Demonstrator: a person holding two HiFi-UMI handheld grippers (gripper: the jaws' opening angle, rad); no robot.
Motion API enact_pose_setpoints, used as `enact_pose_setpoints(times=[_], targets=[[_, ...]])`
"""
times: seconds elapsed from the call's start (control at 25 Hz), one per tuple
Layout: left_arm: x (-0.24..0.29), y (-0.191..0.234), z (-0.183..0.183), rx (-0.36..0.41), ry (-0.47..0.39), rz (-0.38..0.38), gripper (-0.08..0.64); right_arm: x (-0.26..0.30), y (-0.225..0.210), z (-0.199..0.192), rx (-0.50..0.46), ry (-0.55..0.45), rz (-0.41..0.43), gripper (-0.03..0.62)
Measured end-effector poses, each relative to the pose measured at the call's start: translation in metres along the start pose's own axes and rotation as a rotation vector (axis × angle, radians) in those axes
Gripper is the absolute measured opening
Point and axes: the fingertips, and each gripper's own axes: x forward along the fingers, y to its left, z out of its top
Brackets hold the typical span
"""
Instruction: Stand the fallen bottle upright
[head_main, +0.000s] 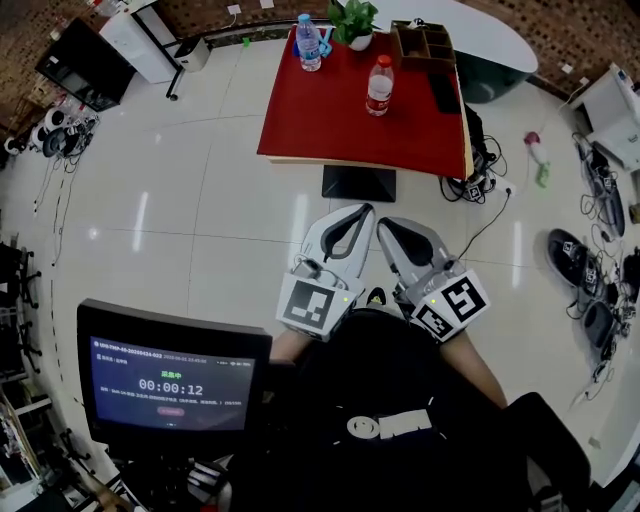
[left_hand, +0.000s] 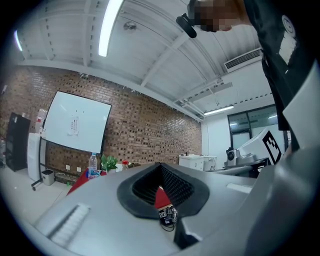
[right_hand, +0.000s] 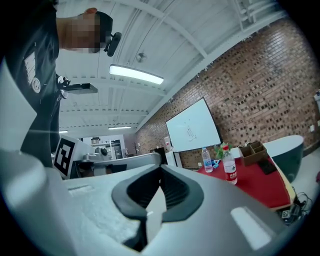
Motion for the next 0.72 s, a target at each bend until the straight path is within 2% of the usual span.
enact_pose_setpoints(times=[0.32,0.72], targets=[[0.023,-0.011,0.000,0.015,0.009,-0.002,0.003,-0.013,-0.030,0.007,-0.015,-0.006,-0.047,0.004],[0.028,-0.010,0.005,0.026,-0.003,0.005,0.003,-0.009,-0.034,0.011,-0.029,-0.006,-0.031,0.005]])
